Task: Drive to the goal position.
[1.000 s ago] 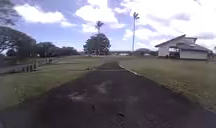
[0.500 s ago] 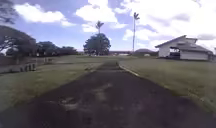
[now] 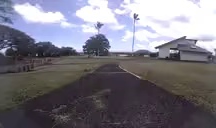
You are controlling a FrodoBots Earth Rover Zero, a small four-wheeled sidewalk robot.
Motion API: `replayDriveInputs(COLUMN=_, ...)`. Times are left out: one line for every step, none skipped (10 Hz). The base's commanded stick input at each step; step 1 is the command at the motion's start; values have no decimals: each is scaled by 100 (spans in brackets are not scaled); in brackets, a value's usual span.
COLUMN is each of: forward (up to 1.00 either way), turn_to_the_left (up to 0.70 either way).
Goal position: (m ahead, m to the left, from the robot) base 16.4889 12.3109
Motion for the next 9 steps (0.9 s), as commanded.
replayDriveInputs(forward=50, turn_to_the_left=0)
replayDriveInputs(forward=50, turn_to_the_left=0)
replayDriveInputs(forward=50, turn_to_the_left=0)
replayDriveInputs(forward=50, turn_to_the_left=0)
replayDriveInputs(forward=50, turn_to_the_left=0)
replayDriveInputs(forward=50, turn_to_the_left=0)
replayDriveInputs(forward=50, turn_to_the_left=0)
replayDriveInputs(forward=50, turn_to_the_left=0)
replayDriveInputs(forward=50, turn_to_the_left=0)
